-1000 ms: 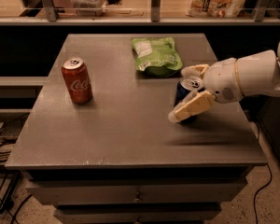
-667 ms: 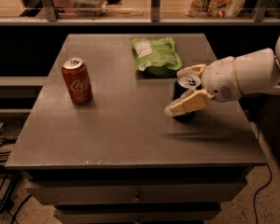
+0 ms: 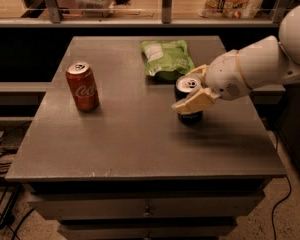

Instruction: Knock pepsi can over

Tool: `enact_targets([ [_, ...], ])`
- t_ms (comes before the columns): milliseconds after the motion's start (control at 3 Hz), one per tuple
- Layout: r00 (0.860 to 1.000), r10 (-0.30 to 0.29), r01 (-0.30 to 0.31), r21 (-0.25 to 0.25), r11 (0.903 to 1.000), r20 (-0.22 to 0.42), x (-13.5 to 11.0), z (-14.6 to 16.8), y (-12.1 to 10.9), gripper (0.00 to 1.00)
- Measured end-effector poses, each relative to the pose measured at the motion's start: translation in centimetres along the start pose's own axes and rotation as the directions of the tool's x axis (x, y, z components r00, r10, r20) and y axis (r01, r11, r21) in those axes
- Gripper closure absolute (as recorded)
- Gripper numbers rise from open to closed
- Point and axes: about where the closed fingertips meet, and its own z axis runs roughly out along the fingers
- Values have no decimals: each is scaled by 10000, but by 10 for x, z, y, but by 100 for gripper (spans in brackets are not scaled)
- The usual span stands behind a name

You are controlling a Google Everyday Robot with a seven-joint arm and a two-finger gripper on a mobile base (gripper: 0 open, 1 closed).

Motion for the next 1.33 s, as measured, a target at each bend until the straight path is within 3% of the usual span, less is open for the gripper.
enact_targets([
  [333, 9852, -889, 879, -132, 9960, -1465, -8, 3, -8, 100],
  [667, 9121, -1836, 1774, -508, 9828, -3667, -4, 13, -21, 99],
  [1000, 8590, -2034, 1841, -873, 9790, -4699, 17, 22, -30, 77],
  [1333, 8493, -2047, 1769, -1030, 9788, -4866, 24, 28, -30, 54],
])
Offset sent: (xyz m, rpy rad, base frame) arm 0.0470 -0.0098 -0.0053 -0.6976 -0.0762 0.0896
